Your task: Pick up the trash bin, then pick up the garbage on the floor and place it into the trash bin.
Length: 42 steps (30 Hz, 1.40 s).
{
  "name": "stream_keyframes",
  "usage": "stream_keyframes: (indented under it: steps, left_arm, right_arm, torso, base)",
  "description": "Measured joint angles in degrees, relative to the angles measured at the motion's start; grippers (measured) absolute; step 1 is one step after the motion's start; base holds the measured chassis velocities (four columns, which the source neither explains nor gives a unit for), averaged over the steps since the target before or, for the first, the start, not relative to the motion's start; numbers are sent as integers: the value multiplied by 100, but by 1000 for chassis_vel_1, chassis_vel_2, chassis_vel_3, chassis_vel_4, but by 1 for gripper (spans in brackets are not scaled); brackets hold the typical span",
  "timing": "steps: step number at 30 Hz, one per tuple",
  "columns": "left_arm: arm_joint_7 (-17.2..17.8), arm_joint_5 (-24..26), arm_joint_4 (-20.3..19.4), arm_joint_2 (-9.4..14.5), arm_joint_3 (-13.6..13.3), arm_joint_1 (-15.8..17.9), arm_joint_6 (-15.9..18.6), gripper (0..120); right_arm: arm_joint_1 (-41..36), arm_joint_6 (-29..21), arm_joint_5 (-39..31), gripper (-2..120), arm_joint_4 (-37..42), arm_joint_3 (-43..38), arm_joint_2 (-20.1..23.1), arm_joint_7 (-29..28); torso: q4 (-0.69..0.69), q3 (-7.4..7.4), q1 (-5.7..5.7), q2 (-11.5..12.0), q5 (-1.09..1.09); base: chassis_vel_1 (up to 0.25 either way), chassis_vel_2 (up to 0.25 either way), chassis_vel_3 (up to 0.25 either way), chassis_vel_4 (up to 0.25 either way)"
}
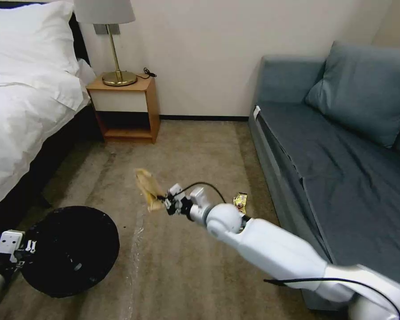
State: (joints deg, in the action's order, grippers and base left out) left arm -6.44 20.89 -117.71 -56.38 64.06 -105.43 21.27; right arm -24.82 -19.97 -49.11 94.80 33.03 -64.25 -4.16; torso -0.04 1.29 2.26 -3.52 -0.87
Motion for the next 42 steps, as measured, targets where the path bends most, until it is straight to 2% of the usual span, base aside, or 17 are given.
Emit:
stream_keyframes:
  steps: [1,2,4,5,6,12,13,15,18,28,30,31,33,34,37,38,42]
  left_arm:
    - [0,0,0,0,0,0,0,1]
    - [0,41,3,45,-38,44,21,1]
    - [6,68,3,68,-53,68,35,1]
    - [22,144,-3,125,-79,127,71,1]
    - [38,208,-3,165,-87,168,88,1]
    - [46,286,4,186,-72,195,93,1]
    - [53,314,59,211,-118,288,94,1]
    - [53,318,127,193,-170,393,94,1]
    - [54,325,127,134,-167,406,94,1]
    - [62,456,84,162,-149,482,114,1]
    - [62,480,100,190,-141,501,115,1]
    - [62,480,100,190,-141,501,115,1]
    - [65,554,77,280,-89,506,145,1]
    - [65,554,77,280,-89,506,145,1]
    - [76,649,49,375,11,496,161,1]
    - [76,649,49,375,11,496,161,1]
    - [73,683,70,401,61,482,153,1]
  right_arm:
    - [0,0,0,0,0,0,0,0]
    - [105,-161,-409,0,358,75,104,-216]
    - [142,-228,-570,0,500,95,116,-311]
    - [223,-359,-915,0,816,140,83,-521]
    - [308,-431,-1159,0,995,215,-38,-680]
    - [527,-477,-1509,0,1205,506,-425,-922]
    - [615,-485,-1654,0,1225,773,-680,-1068]
    - [676,-460,-1625,0,1049,1090,-964,-1149]
    - [686,-385,-1530,0,794,1272,-1206,-1224]
    - [519,-269,-1180,2,-78,1434,-1704,-1408]
    - [322,-239,-995,11,-346,1550,-1868,-1405]
    - [322,-239,-995,11,-346,1550,-1868,-1405]
    - [178,-224,-910,24,-442,1687,-2030,-1557]
    - [178,-224,-910,24,-442,1687,-2030,-1557]
    - [180,-222,-940,37,-377,1790,-2082,-1751]
    - [180,-222,-940,37,-377,1790,-2082,-1751]
    - [330,-195,-989,54,-194,1781,-2002,-1873]
  torso:
    - [0,0,0,0,0]
    - [1,0,0,0,0]
    - [1,0,0,0,0]
    - [0,0,0,0,0]
    - [0,0,0,0,0]
    - [5,0,0,0,-1]
    - [5,0,0,0,0]
    - [-1,0,0,0,-2]
    - [3,0,0,0,-2]
    - [1,0,0,0,-2]
    - [2,1,0,0,-2]
    - [2,1,0,0,-2]
    - [2,0,0,0,0]
    - [2,0,0,0,0]
    - [2,0,0,0,0]
    - [2,0,0,0,0]
    - [2,0,0,0,0]
  base:
    - [0,0,0,0]
    - [0,0,0,0]
    - [0,0,0,0]
    - [0,0,0,0]
    - [0,0,0,0]
    - [0,0,0,0]
    - [0,0,0,0]
    - [0,0,0,0]
    - [0,0,0,0]
    - [0,0,0,0]
    - [0,0,0,0]
    - [0,0,0,0]
    - [0,0,0,0]
    - [0,0,0,0]
    - [0,0,0,0]
    - [0,0,0,0]
    - [0,0,0,0]
